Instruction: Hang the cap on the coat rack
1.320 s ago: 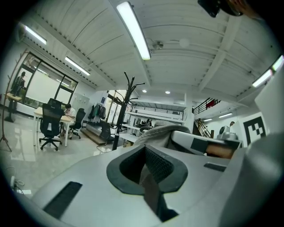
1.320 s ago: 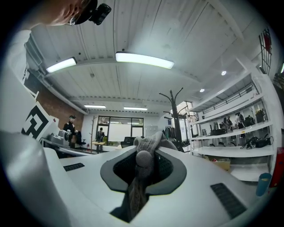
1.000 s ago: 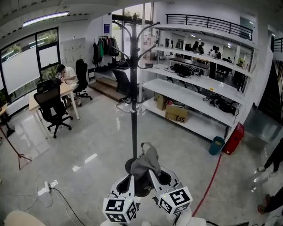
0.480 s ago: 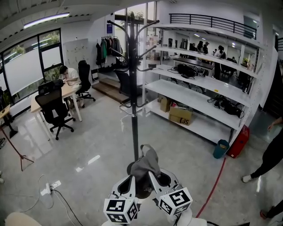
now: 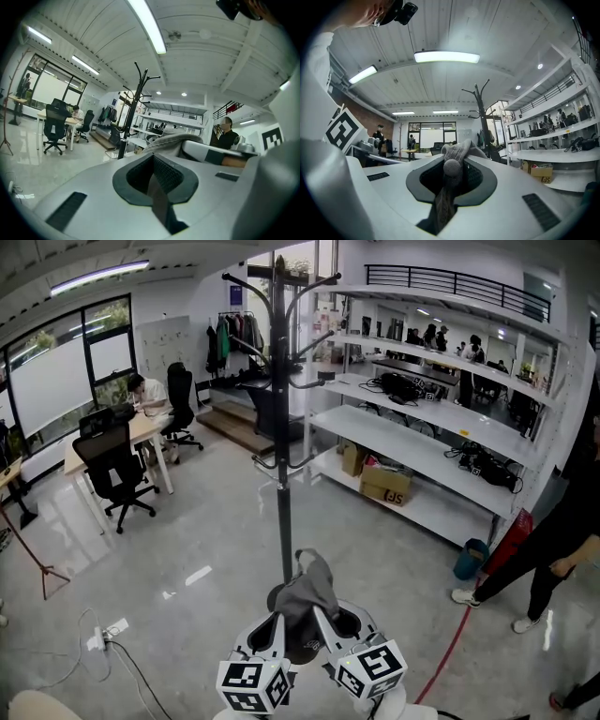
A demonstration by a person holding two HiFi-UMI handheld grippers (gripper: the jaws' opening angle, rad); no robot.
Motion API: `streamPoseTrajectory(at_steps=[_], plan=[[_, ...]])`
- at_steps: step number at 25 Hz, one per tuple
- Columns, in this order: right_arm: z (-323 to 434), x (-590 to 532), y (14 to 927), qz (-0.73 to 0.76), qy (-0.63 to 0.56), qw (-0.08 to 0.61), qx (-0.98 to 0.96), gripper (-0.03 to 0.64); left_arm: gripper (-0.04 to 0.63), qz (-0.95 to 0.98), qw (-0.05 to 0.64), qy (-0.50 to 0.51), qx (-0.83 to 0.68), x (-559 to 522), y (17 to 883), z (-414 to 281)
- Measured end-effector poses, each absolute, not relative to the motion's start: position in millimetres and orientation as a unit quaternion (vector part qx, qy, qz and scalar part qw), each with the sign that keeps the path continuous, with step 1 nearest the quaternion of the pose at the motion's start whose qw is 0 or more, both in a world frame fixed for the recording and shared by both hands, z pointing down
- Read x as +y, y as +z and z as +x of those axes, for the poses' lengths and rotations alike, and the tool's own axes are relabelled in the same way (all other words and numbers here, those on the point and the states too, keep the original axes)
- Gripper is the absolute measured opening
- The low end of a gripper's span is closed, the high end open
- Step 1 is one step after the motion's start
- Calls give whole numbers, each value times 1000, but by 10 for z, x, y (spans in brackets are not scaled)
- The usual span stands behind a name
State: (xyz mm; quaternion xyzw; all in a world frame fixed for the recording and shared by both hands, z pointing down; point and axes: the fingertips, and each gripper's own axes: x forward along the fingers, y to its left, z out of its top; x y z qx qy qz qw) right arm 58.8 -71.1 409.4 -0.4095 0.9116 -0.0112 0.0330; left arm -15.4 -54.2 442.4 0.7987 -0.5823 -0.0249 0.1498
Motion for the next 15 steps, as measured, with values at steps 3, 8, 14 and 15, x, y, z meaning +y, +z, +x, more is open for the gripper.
streamPoseTrajectory(at_steps=[3,8,14,15], plan=[[650,-776,4149,-412,-16,28,911,44,0,802,149,-22,-579,-625,4433,-88],[676,-855,4171,-417,-17,28,908,44,0,806,144,-22,-573,-727,4398,-70],[713,-906,4155,-422,-15,24,906,44,0,804,146,-19,-576,-804,4393,-80],[726,-919,4157,-423,-14,23,906,44,0,804,146,-18,-576,-819,4394,-78]])
